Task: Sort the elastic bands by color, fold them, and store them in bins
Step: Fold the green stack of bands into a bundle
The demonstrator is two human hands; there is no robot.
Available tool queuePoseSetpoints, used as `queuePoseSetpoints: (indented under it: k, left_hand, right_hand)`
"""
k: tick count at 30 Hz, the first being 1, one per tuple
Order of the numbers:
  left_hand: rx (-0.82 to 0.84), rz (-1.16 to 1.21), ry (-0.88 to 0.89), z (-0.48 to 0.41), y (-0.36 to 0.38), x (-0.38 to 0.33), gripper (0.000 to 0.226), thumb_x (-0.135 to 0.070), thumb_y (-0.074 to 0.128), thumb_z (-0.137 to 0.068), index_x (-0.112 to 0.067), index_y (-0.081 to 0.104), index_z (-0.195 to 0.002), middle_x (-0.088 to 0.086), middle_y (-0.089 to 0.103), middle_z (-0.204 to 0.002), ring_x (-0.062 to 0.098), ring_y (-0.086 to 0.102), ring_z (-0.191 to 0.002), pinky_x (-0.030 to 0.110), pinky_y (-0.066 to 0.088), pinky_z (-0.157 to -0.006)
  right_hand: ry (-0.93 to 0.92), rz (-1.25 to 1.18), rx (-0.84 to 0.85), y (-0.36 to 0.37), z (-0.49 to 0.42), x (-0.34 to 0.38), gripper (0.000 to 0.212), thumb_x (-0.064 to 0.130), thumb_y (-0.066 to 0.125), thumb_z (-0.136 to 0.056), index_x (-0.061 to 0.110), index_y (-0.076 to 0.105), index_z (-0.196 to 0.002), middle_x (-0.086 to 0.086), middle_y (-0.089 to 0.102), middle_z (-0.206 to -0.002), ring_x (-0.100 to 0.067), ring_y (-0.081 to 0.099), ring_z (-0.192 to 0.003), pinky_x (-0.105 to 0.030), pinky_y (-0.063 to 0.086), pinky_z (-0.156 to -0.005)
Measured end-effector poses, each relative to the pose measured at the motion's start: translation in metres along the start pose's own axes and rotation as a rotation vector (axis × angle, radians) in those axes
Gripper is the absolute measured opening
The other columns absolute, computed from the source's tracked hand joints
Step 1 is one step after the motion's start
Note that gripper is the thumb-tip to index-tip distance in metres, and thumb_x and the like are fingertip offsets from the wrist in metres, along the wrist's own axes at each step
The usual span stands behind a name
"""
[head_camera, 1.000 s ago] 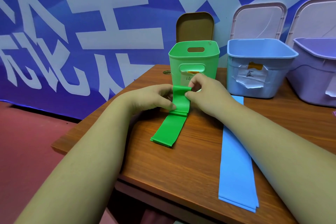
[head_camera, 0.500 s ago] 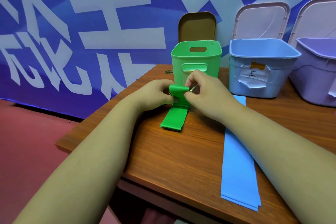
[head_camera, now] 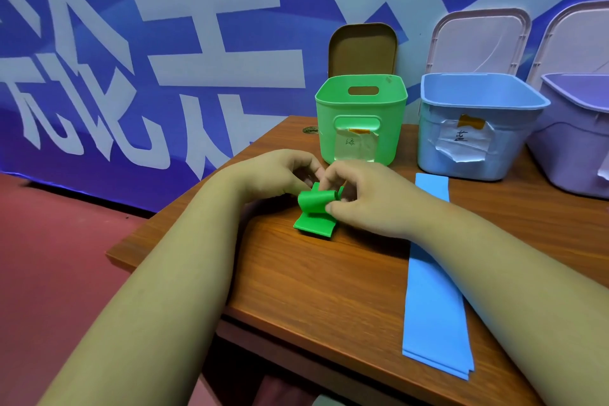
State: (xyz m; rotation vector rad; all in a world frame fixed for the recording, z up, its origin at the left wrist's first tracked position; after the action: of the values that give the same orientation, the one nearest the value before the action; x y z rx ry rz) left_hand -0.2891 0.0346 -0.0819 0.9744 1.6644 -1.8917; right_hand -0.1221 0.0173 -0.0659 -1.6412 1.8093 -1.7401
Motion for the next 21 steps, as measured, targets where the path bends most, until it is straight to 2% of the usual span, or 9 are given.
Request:
queuePoseSetpoints:
  k: [2,5,7,8,11,14,17,21]
  left_hand:
    - [0.01,0.004,-0.011,0.0,0.001,0.001,0.04,0.012,0.064,-0.088,-0.016,0.071,-0.115,0.009,0.074,-0.107,0.01,0.065,-0.094,0.031,0.052,-0.089]
    - [-0.003,0.014,-0.028,-0.001,0.0,0.004,0.044,0.013,0.052,-0.091,-0.013,0.071,-0.121,-0.002,0.075,-0.108,0.006,0.065,-0.099,0.026,0.051,-0.094]
    - [-0.029,0.064,-0.05,-0.002,-0.001,0.004,0.045,0.011,0.048,-0.091,-0.013,0.074,-0.119,-0.004,0.076,-0.106,0.006,0.065,-0.1,0.027,0.051,-0.095]
    - [-0.04,0.076,-0.056,-0.002,0.0,0.003,0.041,0.006,0.05,-0.093,-0.014,0.075,-0.118,-0.002,0.076,-0.106,0.009,0.064,-0.099,0.03,0.05,-0.095]
    - [-0.047,0.008,-0.051,-0.004,0.003,0.003,0.025,-0.011,0.062,-0.098,-0.023,0.077,-0.114,0.005,0.077,-0.108,0.011,0.063,-0.094,0.027,0.049,-0.088]
    - [-0.008,-0.039,-0.036,-0.004,0.007,0.0,0.025,-0.01,0.064,-0.092,-0.023,0.076,-0.111,0.015,0.075,-0.108,0.013,0.062,-0.087,0.028,0.049,-0.082]
    - [-0.021,-0.007,-0.02,-0.004,0.008,-0.004,0.024,-0.003,0.065,-0.091,-0.015,0.073,-0.11,0.01,0.072,-0.098,0.014,0.059,-0.082,0.024,0.048,-0.073]
    - [-0.085,0.025,0.017,-0.008,0.007,-0.006,0.022,-0.003,0.068,-0.089,-0.014,0.073,-0.107,0.01,0.074,-0.098,0.014,0.06,-0.081,0.028,0.05,-0.075]
  right_hand:
    - [-0.009,0.01,0.066,0.006,0.002,0.001,0.023,0.024,0.08,-0.084,0.033,0.069,-0.103,0.016,0.064,-0.093,-0.005,0.062,-0.081,-0.015,0.045,-0.07]
    - [-0.008,0.012,0.121,0.008,0.003,-0.001,0.025,0.039,0.084,-0.082,0.036,0.07,-0.103,0.015,0.063,-0.099,-0.003,0.061,-0.087,-0.015,0.044,-0.073]
    - [-0.012,0.004,0.126,0.006,0.003,-0.001,0.024,0.046,0.083,-0.082,0.037,0.072,-0.101,0.016,0.064,-0.101,-0.002,0.06,-0.089,-0.015,0.042,-0.075]
    - [-0.019,-0.004,0.125,0.005,0.004,-0.001,0.022,0.046,0.082,-0.083,0.036,0.073,-0.1,0.016,0.064,-0.102,-0.002,0.06,-0.09,-0.015,0.042,-0.075]
    - [-0.034,-0.024,0.122,0.005,0.005,0.001,0.017,0.042,0.082,-0.084,0.034,0.077,-0.098,0.015,0.064,-0.102,-0.004,0.062,-0.09,-0.019,0.047,-0.08]
    - [-0.044,-0.027,0.133,0.005,0.005,0.002,0.012,0.04,0.081,-0.086,0.034,0.08,-0.096,0.016,0.063,-0.102,-0.004,0.063,-0.09,-0.019,0.049,-0.081]
    - [-0.062,-0.001,0.112,0.004,0.004,0.003,0.009,0.04,0.079,-0.087,0.035,0.08,-0.094,0.017,0.064,-0.098,-0.004,0.063,-0.089,-0.016,0.046,-0.077]
    - [-0.084,0.085,0.067,0.001,0.004,0.004,0.009,0.039,0.075,-0.09,0.034,0.08,-0.096,0.017,0.066,-0.097,-0.002,0.062,-0.089,-0.014,0.044,-0.075]
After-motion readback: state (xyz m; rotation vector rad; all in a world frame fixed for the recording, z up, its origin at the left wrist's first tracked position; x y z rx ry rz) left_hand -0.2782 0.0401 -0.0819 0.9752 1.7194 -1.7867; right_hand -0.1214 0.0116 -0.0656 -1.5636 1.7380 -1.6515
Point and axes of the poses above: each hand's wrist, its own z-axis away from the middle knuckle, its own y-axis out of the palm, x = y × z, the point moved 7 cm from there along -z, towards the middle knuckle
